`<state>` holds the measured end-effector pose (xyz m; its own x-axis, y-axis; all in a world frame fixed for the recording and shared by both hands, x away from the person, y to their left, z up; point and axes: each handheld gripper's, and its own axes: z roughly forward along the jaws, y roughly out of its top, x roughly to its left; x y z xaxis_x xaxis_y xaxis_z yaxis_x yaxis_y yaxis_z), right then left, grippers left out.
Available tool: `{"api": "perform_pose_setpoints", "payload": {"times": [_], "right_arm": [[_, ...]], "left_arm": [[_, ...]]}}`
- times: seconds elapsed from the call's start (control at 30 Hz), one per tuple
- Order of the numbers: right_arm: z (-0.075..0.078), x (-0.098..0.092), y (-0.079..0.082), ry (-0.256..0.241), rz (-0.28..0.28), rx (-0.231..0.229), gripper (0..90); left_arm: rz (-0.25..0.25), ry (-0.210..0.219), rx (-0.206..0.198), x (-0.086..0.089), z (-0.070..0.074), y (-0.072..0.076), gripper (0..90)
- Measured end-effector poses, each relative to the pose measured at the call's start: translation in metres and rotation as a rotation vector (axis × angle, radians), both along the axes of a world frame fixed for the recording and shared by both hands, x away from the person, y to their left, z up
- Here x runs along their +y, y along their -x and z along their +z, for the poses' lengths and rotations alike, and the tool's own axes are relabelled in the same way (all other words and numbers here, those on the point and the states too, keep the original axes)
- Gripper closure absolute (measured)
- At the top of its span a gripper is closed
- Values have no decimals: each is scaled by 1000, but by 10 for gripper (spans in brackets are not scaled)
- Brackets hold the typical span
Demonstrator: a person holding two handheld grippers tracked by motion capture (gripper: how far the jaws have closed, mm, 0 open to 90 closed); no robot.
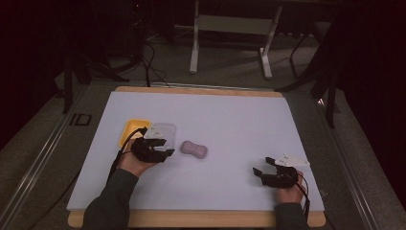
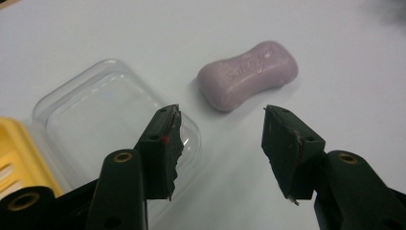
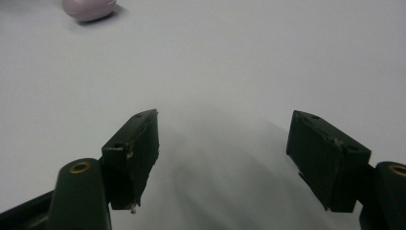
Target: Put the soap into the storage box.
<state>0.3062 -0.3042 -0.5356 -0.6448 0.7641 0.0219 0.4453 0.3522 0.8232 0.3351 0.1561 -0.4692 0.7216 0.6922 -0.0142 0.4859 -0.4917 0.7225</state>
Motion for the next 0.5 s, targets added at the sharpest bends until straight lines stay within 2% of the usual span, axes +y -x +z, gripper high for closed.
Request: {"api": "perform_pose_setpoints", "payload": {"times": [0.23, 0.4, 0.5], "right_arm": [[0, 0, 0, 1, 0, -1, 263], [0, 0, 0, 3, 3, 2, 263], [0, 0, 0, 3, 3, 3, 263]], "left_arm": [[-16, -13, 10, -3, 2, -9, 479], [-29, 14, 15, -4, 4, -15, 476], [-41, -2, 15, -6, 6, -21, 470]]}}
